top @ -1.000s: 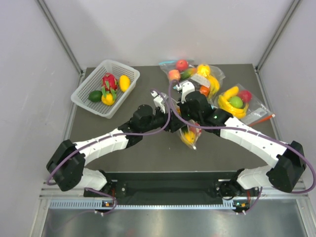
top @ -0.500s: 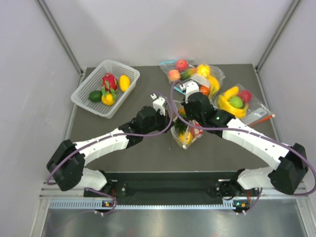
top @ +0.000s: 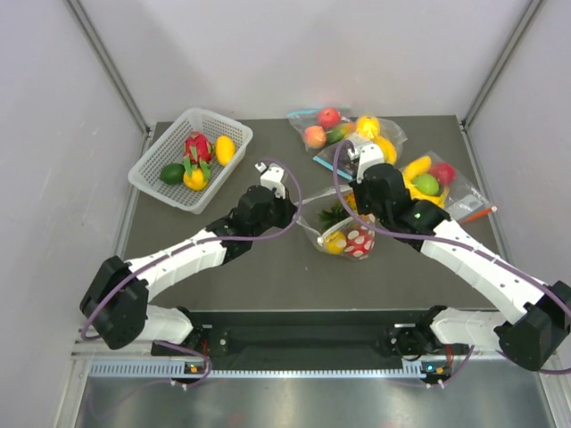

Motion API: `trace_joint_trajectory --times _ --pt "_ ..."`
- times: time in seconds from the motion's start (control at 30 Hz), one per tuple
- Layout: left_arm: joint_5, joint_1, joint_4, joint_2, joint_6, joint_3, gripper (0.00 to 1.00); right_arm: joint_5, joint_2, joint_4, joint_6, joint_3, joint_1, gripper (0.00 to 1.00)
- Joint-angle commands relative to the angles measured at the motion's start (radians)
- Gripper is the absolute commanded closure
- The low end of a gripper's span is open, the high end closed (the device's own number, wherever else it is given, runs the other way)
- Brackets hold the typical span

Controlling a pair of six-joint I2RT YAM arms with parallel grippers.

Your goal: Open the zip-top bag and remove the fake food

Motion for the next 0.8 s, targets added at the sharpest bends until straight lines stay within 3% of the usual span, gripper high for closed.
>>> trace_joint_trajectory --times 0.0,0.17,0.2,0.33,0.6,0.77 --pt "-0.105 0.028 -0.034 0.011 0.023 -0.015 1.00 -0.012 -0.007 0.009 -0.001 -0.004 -0.006 1.00" --pt "-0.083 0.030 -0.034 0.031 0.069 -0.007 0.98 -0.089 0.006 0.040 0.029 -0.039 0.020 1.00" --pt "-0.012 0.030 -0.034 0.028 0.082 -0.001 0.81 -0.096 0.016 0.048 0.040 -0.044 0.024 1.00" --pt "0.087 0.014 -0.018 -0.027 0.096 0.019 0.63 -0.122 0.036 0.078 0.065 -0.064 0.040 1.00" --pt "0.222 -0.055 -0.052 -0.174 0.074 0.043 0.52 -0.133 0.077 0.101 0.077 -0.053 0.052 1.00" --pt "0.217 -0.113 -0.049 -0.147 0.060 0.066 0.50 -0.133 0.077 0.105 0.080 -0.047 0.057 1.00"
